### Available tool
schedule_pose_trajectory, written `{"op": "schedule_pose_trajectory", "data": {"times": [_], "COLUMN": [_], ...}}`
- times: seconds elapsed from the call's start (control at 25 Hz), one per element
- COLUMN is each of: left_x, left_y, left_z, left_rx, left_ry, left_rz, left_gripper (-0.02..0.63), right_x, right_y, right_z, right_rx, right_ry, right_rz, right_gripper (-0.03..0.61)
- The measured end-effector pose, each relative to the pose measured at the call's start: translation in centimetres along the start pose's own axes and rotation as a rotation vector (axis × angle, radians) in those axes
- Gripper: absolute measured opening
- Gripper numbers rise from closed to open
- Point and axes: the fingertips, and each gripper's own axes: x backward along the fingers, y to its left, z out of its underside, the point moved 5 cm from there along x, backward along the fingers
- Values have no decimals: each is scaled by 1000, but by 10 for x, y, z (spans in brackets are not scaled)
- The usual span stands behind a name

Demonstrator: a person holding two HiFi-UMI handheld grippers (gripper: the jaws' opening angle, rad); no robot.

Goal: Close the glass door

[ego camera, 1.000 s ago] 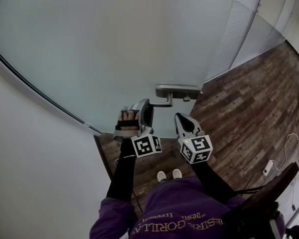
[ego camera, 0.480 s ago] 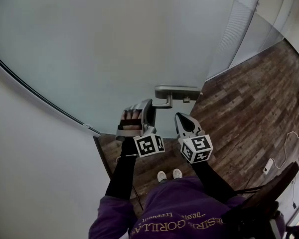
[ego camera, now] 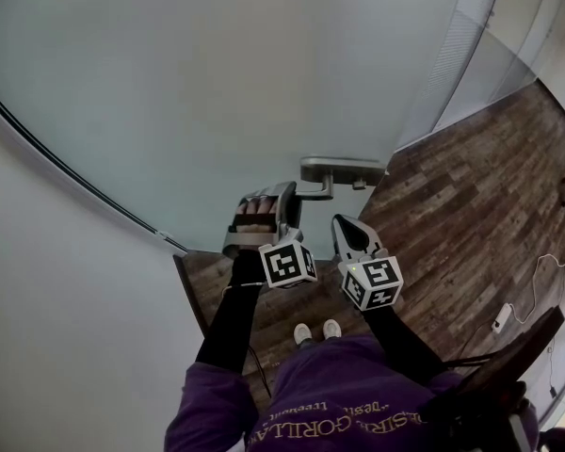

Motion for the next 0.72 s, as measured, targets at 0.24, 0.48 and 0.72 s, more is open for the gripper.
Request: {"op": "schedule_pose_trajectory", "data": {"times": [0.24, 0.48, 0.72], "left_x": [0, -14, -57], "left_y": [-3, -2, 36], "left_z": [-2, 0, 3], "left_rx": [-3, 12, 26], "left_ry": [-23, -6, 33], "left_rz": [3, 51, 142], "left_gripper": [140, 140, 140], "right_x": [9, 4, -31], "right_y": [7, 2, -17], "right_z": [3, 4, -26], "right_rx": [11, 24, 18], "right_ry": [-1, -9, -7], "right_rz": [16, 49, 64], "right_gripper": [-9, -9, -9]}}
